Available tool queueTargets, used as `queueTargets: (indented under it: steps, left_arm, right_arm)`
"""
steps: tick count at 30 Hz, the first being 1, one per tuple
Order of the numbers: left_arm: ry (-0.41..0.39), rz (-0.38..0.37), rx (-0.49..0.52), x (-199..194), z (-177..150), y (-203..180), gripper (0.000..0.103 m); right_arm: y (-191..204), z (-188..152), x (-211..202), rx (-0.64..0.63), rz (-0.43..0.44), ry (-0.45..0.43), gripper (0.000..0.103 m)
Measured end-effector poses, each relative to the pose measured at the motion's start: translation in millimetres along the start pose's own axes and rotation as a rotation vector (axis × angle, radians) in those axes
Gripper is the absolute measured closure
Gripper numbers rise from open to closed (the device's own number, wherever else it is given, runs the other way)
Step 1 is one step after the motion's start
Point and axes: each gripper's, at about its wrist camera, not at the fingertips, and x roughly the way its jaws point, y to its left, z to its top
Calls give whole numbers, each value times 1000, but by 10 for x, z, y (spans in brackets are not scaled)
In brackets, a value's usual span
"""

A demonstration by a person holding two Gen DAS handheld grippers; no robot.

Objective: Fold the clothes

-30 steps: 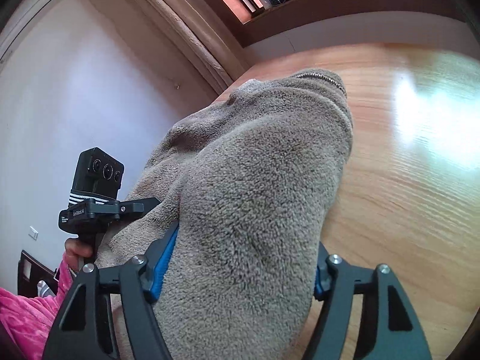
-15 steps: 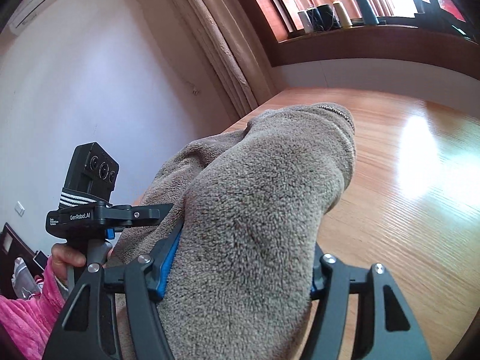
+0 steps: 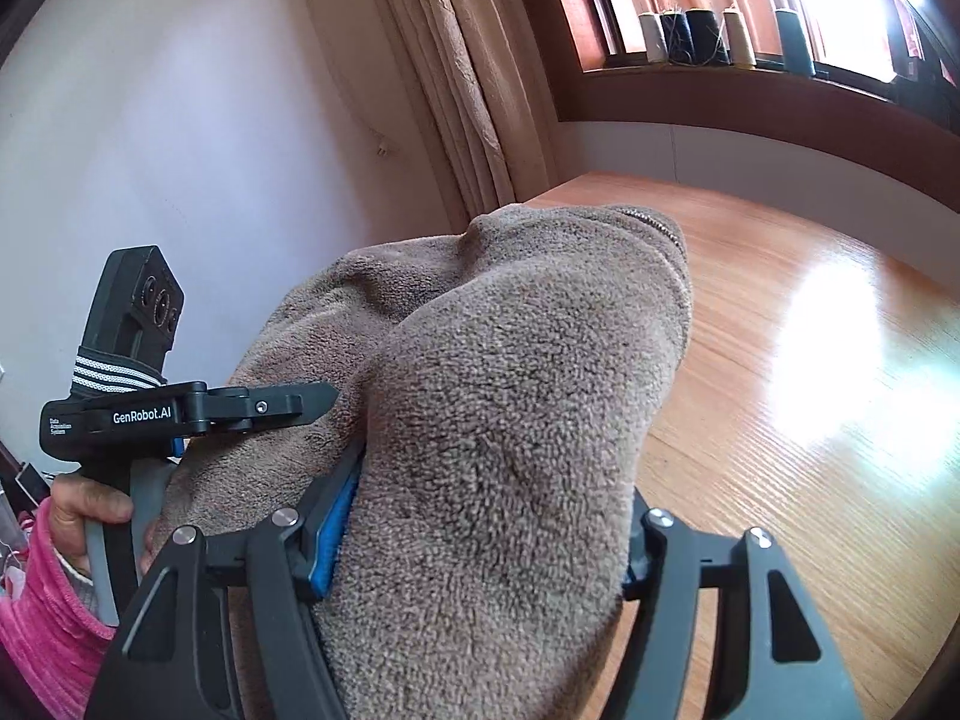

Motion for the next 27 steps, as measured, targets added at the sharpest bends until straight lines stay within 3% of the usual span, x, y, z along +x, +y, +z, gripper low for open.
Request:
queueTargets:
  steps: [12, 16, 20, 23, 27]
  left_arm:
    - [7, 23, -34, -26, -21, -13, 16]
    - [-47, 92, -13, -226, -20, -179, 16]
    - [-124, 133, 75, -528, -126, -428, 16]
    - [-148, 138, 183, -636, -279, -701, 16]
    - [-120, 156, 318, -503, -519, -982, 16]
  right_arm:
    - [43, 39, -6, -8, -52, 24, 22]
    - [86, 26, -206, -36, -100, -20, 19]
    - [222, -63, -488, -121, -171, -109, 19]
    - [345, -138, -579, -175, -162, -135, 19]
    - [451, -233, -420, -224, -121, -75, 19]
